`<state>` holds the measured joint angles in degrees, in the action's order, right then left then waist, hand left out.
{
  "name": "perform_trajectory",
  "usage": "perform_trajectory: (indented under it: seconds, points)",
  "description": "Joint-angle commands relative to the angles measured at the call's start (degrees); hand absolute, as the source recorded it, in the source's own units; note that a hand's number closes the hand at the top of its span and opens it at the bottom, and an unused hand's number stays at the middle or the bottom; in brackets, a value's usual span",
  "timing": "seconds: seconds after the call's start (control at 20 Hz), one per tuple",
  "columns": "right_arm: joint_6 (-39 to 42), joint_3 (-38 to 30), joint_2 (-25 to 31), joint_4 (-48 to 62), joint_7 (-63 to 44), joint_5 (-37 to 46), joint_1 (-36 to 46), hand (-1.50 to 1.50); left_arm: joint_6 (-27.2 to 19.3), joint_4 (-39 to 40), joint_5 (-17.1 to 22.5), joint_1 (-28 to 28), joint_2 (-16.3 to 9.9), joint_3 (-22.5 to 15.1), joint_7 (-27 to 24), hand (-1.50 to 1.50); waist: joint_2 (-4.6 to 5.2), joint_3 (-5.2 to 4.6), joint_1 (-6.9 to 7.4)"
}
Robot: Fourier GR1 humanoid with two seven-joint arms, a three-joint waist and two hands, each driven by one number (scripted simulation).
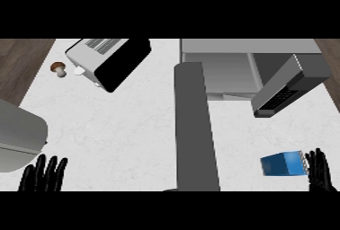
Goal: Pick up the milk, place it into the microwave and close the microwave
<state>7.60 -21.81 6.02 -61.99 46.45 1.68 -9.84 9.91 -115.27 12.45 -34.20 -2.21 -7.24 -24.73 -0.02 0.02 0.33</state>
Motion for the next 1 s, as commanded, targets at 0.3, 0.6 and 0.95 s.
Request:
perform_trajectory:
  seconds: [0.3, 0.6, 0.95]
  points:
    - [-2.12, 1.27, 0.64, 13.54, 9.72, 2.18, 5.30, -1.50, -0.31, 3.04, -2.50, -3.06, 2.07, -1.85, -6.17, -1.50, -0.01, 0.00, 0.06]
    - [1.58, 1.57, 4.06, 11.88, 7.56, -0.11, 6.84, -1.50, 2.09, 4.15, 2.99, 0.93, -0.94, 2.75, -1.53, -1.50, -0.01, -0.03, -0.21]
    - [-1.49, 2.25, 1.40, 18.27, 9.73, -0.58, 10.80, -1.50, 3.69, -1.25, 3.61, -4.68, -1.80, 1.85, -1.92, -1.50, -0.02, -0.01, 0.01]
